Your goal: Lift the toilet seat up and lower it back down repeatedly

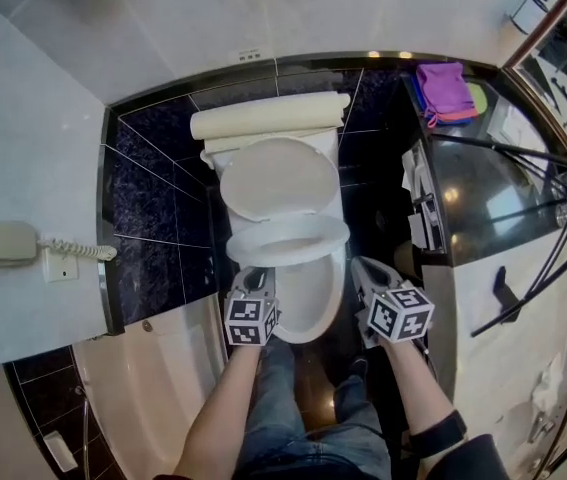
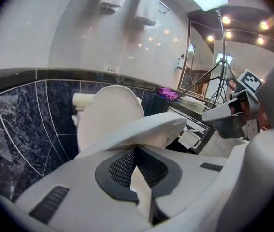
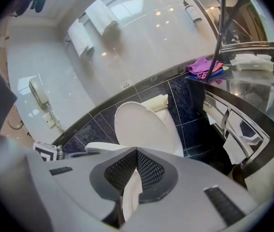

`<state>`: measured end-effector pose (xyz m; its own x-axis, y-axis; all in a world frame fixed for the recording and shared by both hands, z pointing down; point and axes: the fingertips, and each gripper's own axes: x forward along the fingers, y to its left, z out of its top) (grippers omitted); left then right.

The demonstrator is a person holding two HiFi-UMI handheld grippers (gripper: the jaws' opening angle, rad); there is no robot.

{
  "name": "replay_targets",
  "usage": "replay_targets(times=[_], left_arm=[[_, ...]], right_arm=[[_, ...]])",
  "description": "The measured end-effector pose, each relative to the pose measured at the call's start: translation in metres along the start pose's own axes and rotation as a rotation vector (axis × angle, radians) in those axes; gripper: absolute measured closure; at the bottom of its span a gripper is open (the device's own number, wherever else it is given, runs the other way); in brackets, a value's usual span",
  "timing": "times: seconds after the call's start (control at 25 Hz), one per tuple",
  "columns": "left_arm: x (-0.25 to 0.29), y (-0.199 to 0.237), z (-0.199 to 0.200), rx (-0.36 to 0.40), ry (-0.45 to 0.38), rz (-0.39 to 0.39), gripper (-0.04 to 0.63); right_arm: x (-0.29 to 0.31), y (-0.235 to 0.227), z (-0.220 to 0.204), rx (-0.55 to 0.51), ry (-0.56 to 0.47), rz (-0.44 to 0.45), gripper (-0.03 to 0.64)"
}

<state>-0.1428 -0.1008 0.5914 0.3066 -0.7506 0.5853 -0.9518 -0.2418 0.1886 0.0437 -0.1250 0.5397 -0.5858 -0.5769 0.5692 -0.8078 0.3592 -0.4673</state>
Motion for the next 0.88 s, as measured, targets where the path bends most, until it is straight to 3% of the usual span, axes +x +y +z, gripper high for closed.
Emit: replay_targets(times=[0.28,0.88], left_arm=[[0.029,0.022,0.045,0.021,-0.054,0.01,0.597],[0.097,0.068,0.113,0.101,-0.085,0.035,0.597]], right_arm=[[0.006,0.012,0.029,-0.042,-0.038,0.028,0.601],[0.014,0.0,0.038,-0.059,-0.029,-0.001,0.601]])
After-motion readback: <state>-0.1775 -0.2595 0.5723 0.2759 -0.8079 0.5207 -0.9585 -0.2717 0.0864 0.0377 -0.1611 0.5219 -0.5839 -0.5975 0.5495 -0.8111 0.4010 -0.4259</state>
